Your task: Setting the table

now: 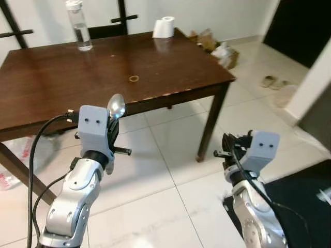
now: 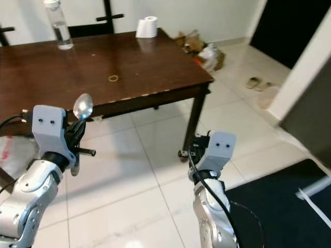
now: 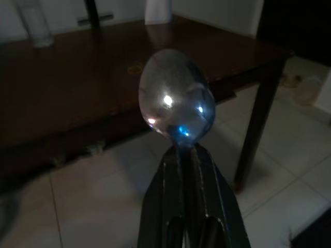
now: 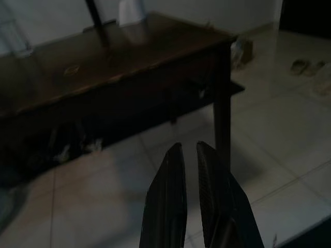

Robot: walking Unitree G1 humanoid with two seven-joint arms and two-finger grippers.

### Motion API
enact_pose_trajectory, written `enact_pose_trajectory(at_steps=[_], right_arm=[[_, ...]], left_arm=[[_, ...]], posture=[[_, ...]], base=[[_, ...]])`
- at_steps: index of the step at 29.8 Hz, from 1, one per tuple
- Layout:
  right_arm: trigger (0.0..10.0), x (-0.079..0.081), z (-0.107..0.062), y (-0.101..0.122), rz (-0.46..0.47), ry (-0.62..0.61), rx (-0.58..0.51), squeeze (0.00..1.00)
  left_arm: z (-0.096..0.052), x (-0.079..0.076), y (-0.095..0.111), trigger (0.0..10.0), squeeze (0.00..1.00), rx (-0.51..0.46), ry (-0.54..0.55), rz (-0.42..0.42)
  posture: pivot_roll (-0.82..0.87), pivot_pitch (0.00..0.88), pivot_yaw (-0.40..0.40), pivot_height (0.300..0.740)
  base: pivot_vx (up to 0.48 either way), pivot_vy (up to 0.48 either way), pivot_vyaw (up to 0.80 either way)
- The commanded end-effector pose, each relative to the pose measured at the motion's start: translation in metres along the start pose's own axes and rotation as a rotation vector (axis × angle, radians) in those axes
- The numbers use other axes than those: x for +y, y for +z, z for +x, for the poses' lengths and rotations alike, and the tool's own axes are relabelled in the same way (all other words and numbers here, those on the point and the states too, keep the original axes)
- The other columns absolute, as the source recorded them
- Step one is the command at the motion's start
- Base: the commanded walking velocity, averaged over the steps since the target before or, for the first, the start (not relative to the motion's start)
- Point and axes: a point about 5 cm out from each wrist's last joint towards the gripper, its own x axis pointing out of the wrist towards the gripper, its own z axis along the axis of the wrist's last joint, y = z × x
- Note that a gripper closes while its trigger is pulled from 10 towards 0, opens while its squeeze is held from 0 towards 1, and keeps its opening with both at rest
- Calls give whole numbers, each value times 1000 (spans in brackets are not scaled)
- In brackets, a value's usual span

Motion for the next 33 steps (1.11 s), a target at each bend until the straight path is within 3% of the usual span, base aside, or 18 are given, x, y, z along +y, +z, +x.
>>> enact_pose_trajectory(at_steps=[1, 12, 33], right_arm=[[10000, 4, -2, -2, 8, 9, 8, 0], [10000, 4, -2, -2, 8, 23, 16, 0], [10000, 8, -4, -2, 6, 58, 18, 0]], left_arm=[[-3, 6, -4, 10000, 0, 20, 24, 9], [-2, 6, -8, 10000, 0, 51, 29, -4], [-2, 9, -18, 10000, 0, 128, 91, 55]], posture=[[92, 159, 86, 740], [92, 159, 86, 740], [95, 165, 90, 740]], base=[[-281, 0, 0], [0, 0, 48], [0, 0, 800]])
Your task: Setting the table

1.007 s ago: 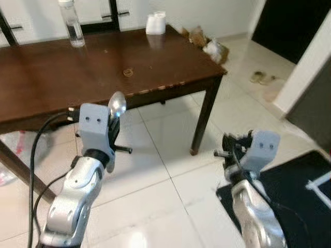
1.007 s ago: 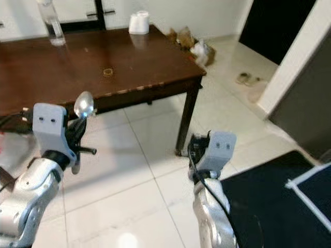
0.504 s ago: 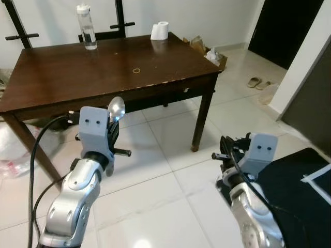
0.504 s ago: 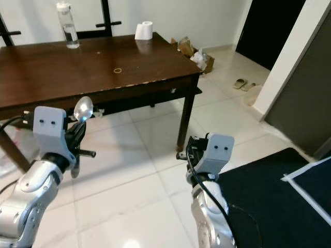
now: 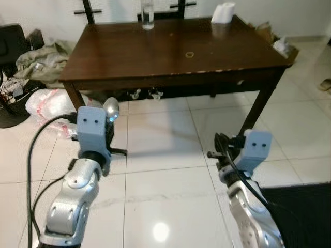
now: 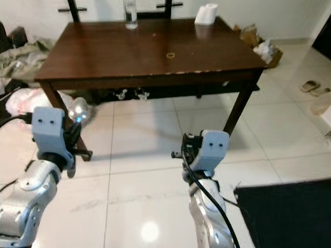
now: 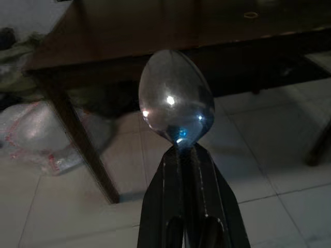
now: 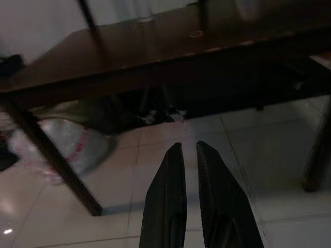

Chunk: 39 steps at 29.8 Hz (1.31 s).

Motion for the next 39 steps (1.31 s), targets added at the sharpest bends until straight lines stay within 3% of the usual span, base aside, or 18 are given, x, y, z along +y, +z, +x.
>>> enact_pose_trajectory(at_steps=[1, 8, 23, 32, 39], right_arm=[[10000, 3, -3, -5, 10, 8, 23, 0], [10000, 3, -3, -6, 13, 12, 22, 0], [10000, 5, -3, -6, 13, 22, 18, 0], [10000, 6, -3, -6, 15, 28, 18, 0], [10000, 6, -3, -8, 15, 33, 23, 0]], left_arm=[[-2, 4, -10, 10000, 0, 48, 35, 21], [-2, 6, -14, 10000, 0, 78, 65, 61], [1, 13, -16, 10000, 0, 99, 135, 63], [3, 18, -18, 10000, 0, 79, 173, 133], [3, 18, -27, 10000, 0, 105, 183, 139]], posture=[[95, 165, 90, 740], [96, 163, 91, 740], [94, 153, 90, 740], [94, 149, 89, 740], [92, 146, 85, 740]], base=[[0, 0, 800], [0, 0, 800], [0, 0, 800], [0, 0, 800], [0, 0, 800]])
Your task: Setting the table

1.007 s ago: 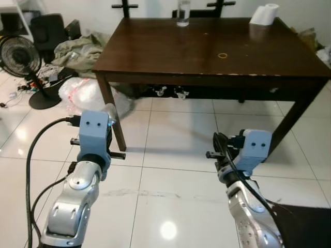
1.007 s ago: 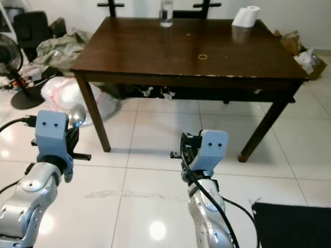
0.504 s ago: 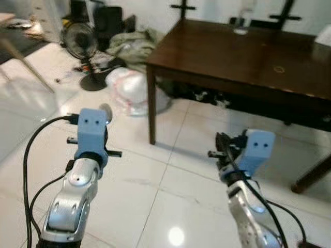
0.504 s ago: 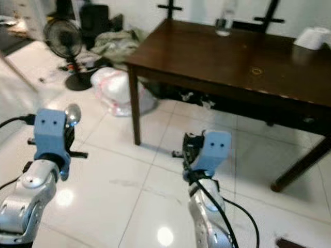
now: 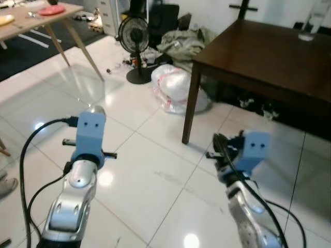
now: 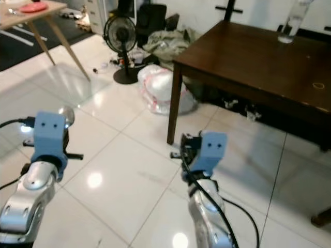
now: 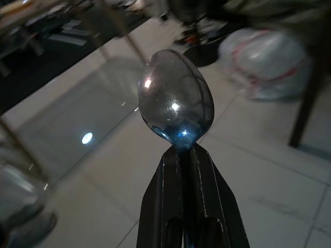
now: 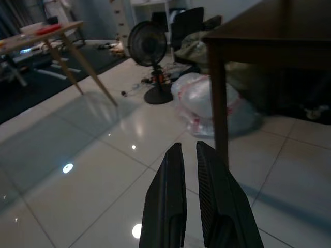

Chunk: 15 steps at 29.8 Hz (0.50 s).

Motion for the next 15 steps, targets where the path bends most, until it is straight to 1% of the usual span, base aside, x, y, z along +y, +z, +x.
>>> enact_pose_trajectory(at_steps=[1, 2, 3, 5, 6, 7, 9, 10, 11, 12, 13, 14, 15], right_arm=[[10000, 4, -3, -6, 11, 13, 23, 0], [10000, 4, -3, -8, 9, 13, 31, 0], [10000, 4, -3, -8, 9, 13, 31, 0], [10000, -1, -6, -18, -14, 3, 62, 0], [10000, -8, -8, -27, -48, -18, 94, 0], [10000, -8, -8, -27, -48, -18, 94, 0], [10000, -27, -14, -49, -117, -76, 177, 0], [10000, -34, -17, -57, -140, -95, 207, 0], [10000, -41, -22, -66, -153, -117, 241, 0], [10000, -41, -22, -66, -153, -117, 241, 0], [10000, -51, -30, -78, -188, -143, 293, 0], [10000, -51, -30, -78, -188, -143, 293, 0], [10000, -55, -36, -86, -204, -152, 327, 0]], left_arm=[[-1, 4, -10, 10000, 0, 35, 20, 11], [-1, 2, -15, 10000, 0, 56, 14, -1], [-1, 2, -15, 10000, 0, 56, 14, -1], [-3, -9, -32, 10000, 0, 125, -40, -28], [-5, -18, -44, 10000, 0, 165, -87, -39], [-5, -18, -44, 10000, 0, 165, -87, -39], [-8, -36, -66, 10000, 0, 223, -197, -41], [-10, -41, -73, 10000, 0, 238, -234, -35], [-10, -45, -81, 10000, 0, 252, -253, -24], [-10, -45, -81, 10000, 0, 252, -253, -24], [-12, -49, -91, 10000, 0, 272, -281, -20], [-12, -49, -91, 10000, 0, 272, -281, -20], [-14, -53, -96, 10000, 0, 286, -300, -19]], posture=[[92, 146, 85, 740], [92, 145, 84, 740], [92, 145, 84, 740], [92, 138, 77, 740], [91, 137, 76, 740], [91, 137, 76, 740], [85, 133, 70, 740], [85, 133, 70, 740], [82, 132, 71, 740], [82, 132, 71, 740], [73, 132, 73, 740], [73, 132, 73, 740], [71, 131, 73, 740]], base=[[0, 0, 800], [0, 0, 800], [0, 0, 800], [0, 0, 800], [0, 0, 800], [0, 0, 800], [0, 0, 800], [0, 0, 800], [0, 0, 800], [0, 0, 800], [0, 0, 800], [0, 0, 800], [0, 0, 800]])
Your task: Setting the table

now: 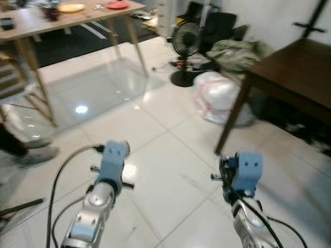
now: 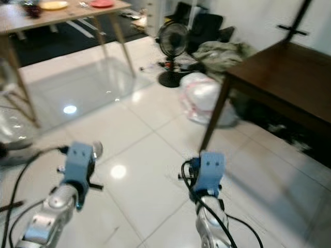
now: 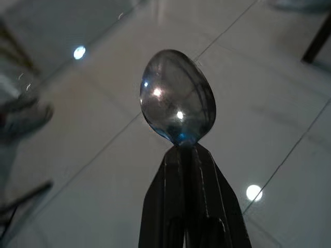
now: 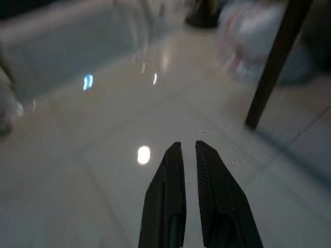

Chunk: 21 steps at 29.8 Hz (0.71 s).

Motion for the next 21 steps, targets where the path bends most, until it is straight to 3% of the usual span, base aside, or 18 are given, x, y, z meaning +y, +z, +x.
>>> enact_pose_trajectory(at_steps=[1, 6, 13, 17, 21], right_arm=[[10000, -7, -5, -15, -26, -28, 42, 0], [10000, -4, -18, -48, -49, 31, 141, 0], [10000, 9, -24, -55, -11, 130, 136, 0], [10000, 20, -26, -56, 16, 212, 122, 0], [10000, 29, -27, -61, 53, 295, 137, 0]], left_arm=[[0, -9, -8, 10000, 0, 7, -41, 13], [-8, -22, -35, 10000, 0, 67, -52, 70], [-10, -18, -42, 10000, 0, 51, -6, 76], [-6, -10, -42, 10000, 43, 38, 63, 104], [-6, -2, -47, 10000, 43, 44, 146, 103]], posture=[[71, 131, 73, 740], [66, 138, 68, 740], [69, 143, 62, 740], [68, 144, 62, 740], [63, 146, 71, 740]], base=[[0, 0, 800], [0, 0, 800], [0, 0, 800], [148, 0, 0], [480, 0, 0]])
